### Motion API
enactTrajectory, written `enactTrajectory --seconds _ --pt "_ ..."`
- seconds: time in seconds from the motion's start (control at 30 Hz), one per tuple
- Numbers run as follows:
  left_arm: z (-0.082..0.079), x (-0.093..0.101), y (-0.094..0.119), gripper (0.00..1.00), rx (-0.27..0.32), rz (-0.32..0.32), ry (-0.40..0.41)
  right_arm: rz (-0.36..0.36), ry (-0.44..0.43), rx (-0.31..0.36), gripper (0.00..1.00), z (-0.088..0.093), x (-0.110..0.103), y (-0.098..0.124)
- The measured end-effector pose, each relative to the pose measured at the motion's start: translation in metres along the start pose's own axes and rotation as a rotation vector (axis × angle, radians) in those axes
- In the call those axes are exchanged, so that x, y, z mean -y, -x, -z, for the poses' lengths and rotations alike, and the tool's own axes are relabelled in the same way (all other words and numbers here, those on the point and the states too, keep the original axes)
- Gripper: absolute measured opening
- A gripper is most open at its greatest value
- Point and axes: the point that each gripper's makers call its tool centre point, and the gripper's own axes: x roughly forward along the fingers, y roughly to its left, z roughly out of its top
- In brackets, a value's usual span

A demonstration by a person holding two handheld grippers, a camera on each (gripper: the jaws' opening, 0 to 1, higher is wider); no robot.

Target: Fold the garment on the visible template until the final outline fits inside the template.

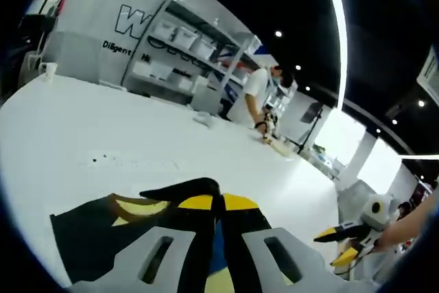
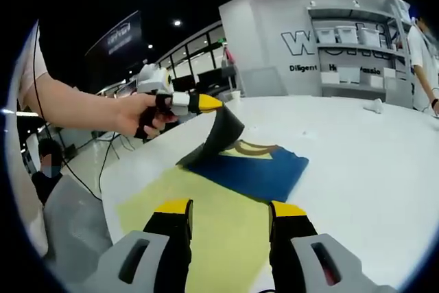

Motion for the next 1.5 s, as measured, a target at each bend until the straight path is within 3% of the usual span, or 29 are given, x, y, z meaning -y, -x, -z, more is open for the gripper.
enactTrajectory --seconds 0.47,0.93,1.1,1.4,1.5 --pt "0.049 0.019 -0.030 0.00 -0.151 0.035 -0.095 0.009 -0.014 -0.014 0.40 0.005 0.008 0.001" --pt "0.083 0.030 -0.048 0.00 -0.256 0.048 -0.145 0.021 -0.028 -0.012 0.40 0.009 0.013 0.003" --pt "0.104 0.029 -0.053 0.00 -0.333 0.047 -0.189 0.029 -0.035 -0.013 0.40 0.012 0.015 0.006" --pt "0.122 0.040 -0.062 0.01 -0.386 0.079 -0.208 0.038 -0.042 -0.012 0.40 0.012 0.019 0.008" --pt "0.126 0.045 -0.062 0.06 -0.396 0.100 -0.196 0.039 -0.044 -0.012 0.40 0.013 0.019 0.008"
